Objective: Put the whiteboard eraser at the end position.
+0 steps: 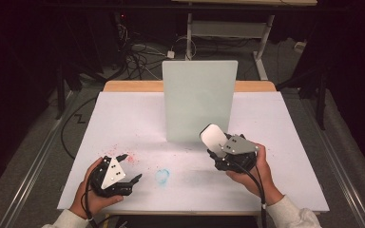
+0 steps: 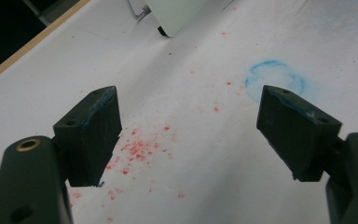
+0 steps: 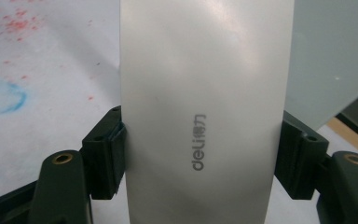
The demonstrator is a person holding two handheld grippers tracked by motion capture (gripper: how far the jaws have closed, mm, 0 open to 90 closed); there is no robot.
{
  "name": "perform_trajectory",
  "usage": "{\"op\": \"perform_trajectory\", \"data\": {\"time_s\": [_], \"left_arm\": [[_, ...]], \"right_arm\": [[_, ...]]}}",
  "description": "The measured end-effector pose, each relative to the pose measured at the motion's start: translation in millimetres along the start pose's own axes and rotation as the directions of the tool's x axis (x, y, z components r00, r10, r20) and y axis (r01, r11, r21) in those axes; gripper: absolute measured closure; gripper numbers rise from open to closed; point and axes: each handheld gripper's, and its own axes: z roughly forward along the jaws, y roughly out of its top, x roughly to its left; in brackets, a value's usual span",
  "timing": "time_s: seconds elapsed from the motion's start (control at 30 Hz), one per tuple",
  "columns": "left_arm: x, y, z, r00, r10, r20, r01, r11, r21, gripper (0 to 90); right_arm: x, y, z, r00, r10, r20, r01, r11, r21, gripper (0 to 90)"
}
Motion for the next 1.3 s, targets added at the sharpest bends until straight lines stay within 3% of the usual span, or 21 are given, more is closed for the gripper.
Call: {"op": "perform_trajectory", "data": {"time_s": [0.17,0.23,0.4,0.77,0.87,0.97,1.07,1.23,1.3], "left_arm": [[-1.4,0.7,0.1,1.0000,0.005,0.000,-0.005,1.0000,0.001,21.0],[-1.3,1.4,1.2,1.0000,0.007,0.000,-0.007,1.0000,0.003,21.0],[-3.0,2.3,1.6,0.9999,0.010,0.002,-0.010,0.9999,0.006,21.0],[-2.4,2.1,2.8,0.9999,0.010,0.010,-0.010,0.9999,0.009,21.0],[-2.6,2.1,2.5,0.9999,0.010,0.011,-0.010,0.9999,0.007,21.0],[-2.6,2.1,2.7,0.9999,0.009,0.013,-0.009,0.9999,0.008,21.0],[-2.6,2.1,3.2,0.9999,0.009,0.015,-0.009,0.9999,0.009,21.0],[-2.8,2.1,3.6,0.9998,0.009,0.017,-0.009,0.9999,0.010,21.0],[-2.8,2.2,3.5,0.9998,0.008,0.017,-0.009,0.9999,0.009,21.0]], "right_arm": [[8.2,-4.6,5.2,0.9954,-0.036,-0.089,0.041,0.997,0.059,30.9],[10.4,-5.6,6.1,0.9866,-0.042,-0.158,0.056,0.995,0.084,30.9],[18.5,-9.2,10.3,0.9500,-0.119,-0.288,0.168,0.974,0.152,30.9],[38.1,-2.6,35.1,0.8878,-0.220,-0.404,0.329,0.918,0.222,30.9],[42.8,0.5,39.9,0.8633,-0.252,-0.437,0.376,0.899,0.223,30.9],[46.7,2.4,43.6,0.8301,-0.273,-0.486,0.420,0.880,0.222,30.8],[49.9,2.8,47.3,0.8092,-0.282,-0.515,0.444,0.868,0.221,30.8],[53.2,1.1,52.7,0.8025,-0.285,-0.524,0.450,0.866,0.218,30.6],[53.1,0.6,52.0,0.8166,-0.281,-0.504,0.433,0.876,0.213,29.5]]}}
